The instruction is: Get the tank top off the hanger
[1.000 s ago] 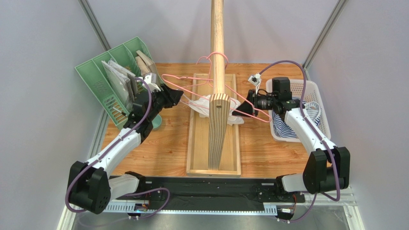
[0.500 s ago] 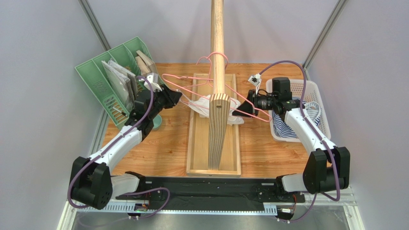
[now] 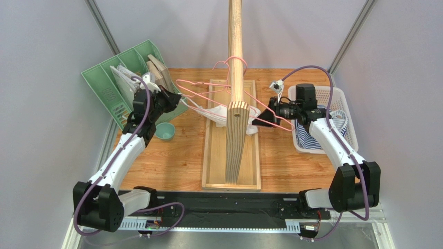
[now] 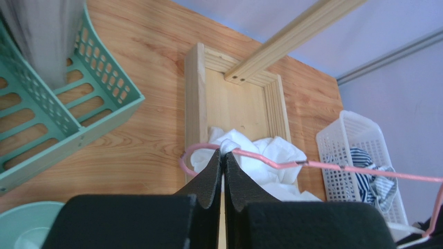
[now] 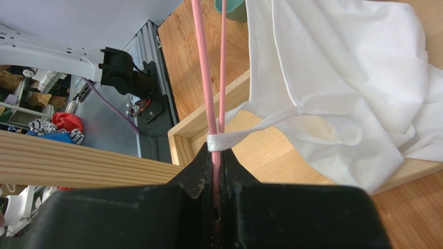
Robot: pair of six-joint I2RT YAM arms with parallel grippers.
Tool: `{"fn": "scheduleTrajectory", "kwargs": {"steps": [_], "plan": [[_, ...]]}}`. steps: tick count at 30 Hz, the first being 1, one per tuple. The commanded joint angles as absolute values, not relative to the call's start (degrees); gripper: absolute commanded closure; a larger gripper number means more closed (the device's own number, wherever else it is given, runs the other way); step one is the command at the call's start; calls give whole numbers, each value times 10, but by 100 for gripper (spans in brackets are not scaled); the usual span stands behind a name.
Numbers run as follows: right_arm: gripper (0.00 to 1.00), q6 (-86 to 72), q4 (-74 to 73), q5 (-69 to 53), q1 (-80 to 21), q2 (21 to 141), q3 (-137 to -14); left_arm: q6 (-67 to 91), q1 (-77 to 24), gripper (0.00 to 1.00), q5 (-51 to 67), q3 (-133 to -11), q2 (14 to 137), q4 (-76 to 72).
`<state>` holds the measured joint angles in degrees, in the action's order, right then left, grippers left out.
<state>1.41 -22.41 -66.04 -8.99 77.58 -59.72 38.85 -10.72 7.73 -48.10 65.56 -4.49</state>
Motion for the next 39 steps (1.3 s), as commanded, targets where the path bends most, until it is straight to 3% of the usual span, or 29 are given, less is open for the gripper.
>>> {"fn": "scheduleTrajectory", "kwargs": {"steps": [1, 13, 22, 31, 39], "plan": [[100, 27, -195, -693, -92, 745, -593, 388, -86, 100, 47, -531, 673, 27], [100, 8, -178, -676, -88, 735, -591, 401, -62, 100, 52, -537, 704, 65], [100, 4, -178, -648, -84, 737, -597, 440, -67, 100, 177, -468, 711, -29], [100, 4, -177, -628, -84, 747, -598, 458, -201, 100, 208, -397, 715, -124], [100, -10, -174, -625, -84, 752, -591, 482, -335, 100, 206, -374, 797, -208]]}}
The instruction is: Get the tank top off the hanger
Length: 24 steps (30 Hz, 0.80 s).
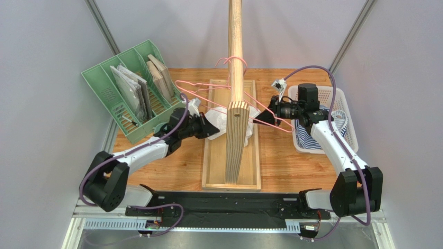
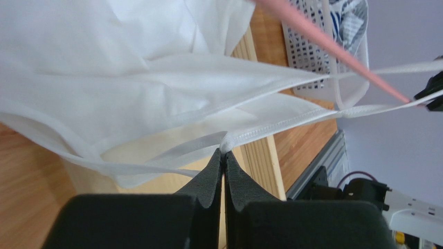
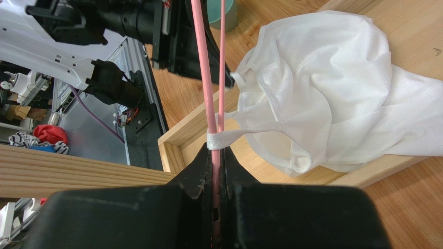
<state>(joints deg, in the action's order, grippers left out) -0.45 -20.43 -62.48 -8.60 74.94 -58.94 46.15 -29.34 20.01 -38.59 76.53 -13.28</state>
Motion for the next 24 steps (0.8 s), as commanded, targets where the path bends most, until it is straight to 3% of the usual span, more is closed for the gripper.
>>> {"fn": "scheduleTrajectory", "kwargs": {"steps": [1, 9, 12, 15, 21, 24], "plan": [[100, -9, -173, -625, -84, 753, -591, 481, -351, 100, 200, -369, 802, -213], [100, -8, -172, -624, -84, 755, -589, 468, -362, 98, 189, -354, 819, -211], [100, -9, -173, -623, -84, 755, -589, 467, -362, 72, 178, -339, 792, -213], [100, -8, -173, -624, -84, 755, -587, 454, -362, 58, 156, -330, 736, -186], [100, -8, -175, -621, -85, 758, -587, 426, -359, 45, 89, -326, 592, -77], [100, -8, -176, -621, -86, 758, -588, 414, -338, 43, 70, -317, 526, -33]]}}
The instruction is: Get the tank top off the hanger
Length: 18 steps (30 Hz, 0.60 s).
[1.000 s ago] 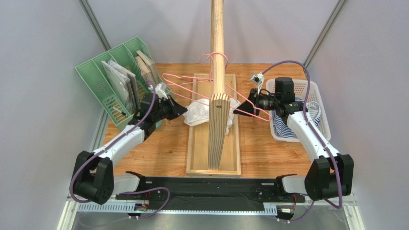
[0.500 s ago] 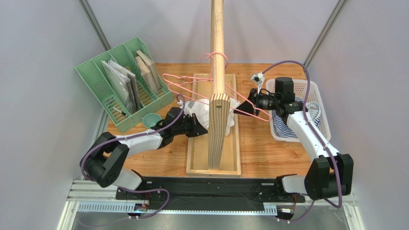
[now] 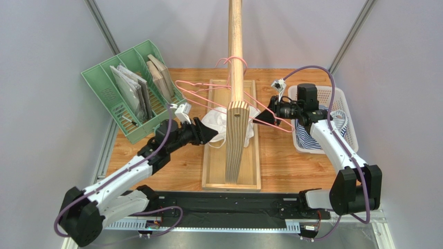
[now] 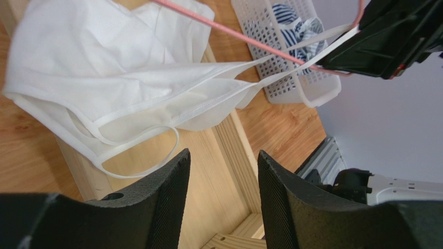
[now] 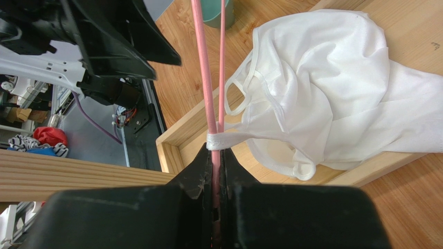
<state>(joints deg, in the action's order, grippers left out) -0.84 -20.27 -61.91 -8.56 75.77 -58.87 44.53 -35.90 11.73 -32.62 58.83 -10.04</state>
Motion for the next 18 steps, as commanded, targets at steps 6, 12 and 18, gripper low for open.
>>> {"fn": "scheduleTrajectory", "kwargs": {"steps": [6, 12, 18], "plan": [[100, -8, -178, -621, -91, 758, -588, 456, -259, 44, 176, -330, 492, -96], [100, -8, -180, -613, -99, 752, -588, 549, -259, 40, 187, -413, 578, -162], [100, -5, -187, -611, -109, 755, -592, 471, -258, 43, 187, -522, 647, -141]]}}
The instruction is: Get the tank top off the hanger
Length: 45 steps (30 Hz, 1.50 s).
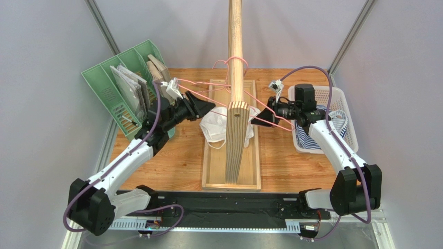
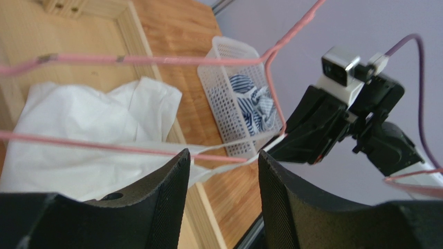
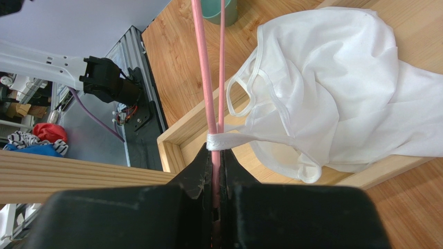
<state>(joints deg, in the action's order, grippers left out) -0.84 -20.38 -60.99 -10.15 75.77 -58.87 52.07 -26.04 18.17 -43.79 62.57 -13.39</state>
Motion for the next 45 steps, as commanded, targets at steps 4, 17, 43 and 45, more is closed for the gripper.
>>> {"fn": "scheduleTrajectory", "kwargs": {"steps": [4, 17, 43, 45], "plan": [[100, -3, -191, -612, -112, 754, -595, 398, -254, 45, 164, -540, 641, -78], [100, -2, -194, -618, -113, 762, -599, 405, -175, 50, 166, -422, 606, -74], [100, 18, -216, -606, -133, 765, -612, 915, -141, 52, 151, -428, 673, -200], [100, 20, -218, -606, -134, 764, -612, 923, -145, 51, 129, -430, 670, -192]]}}
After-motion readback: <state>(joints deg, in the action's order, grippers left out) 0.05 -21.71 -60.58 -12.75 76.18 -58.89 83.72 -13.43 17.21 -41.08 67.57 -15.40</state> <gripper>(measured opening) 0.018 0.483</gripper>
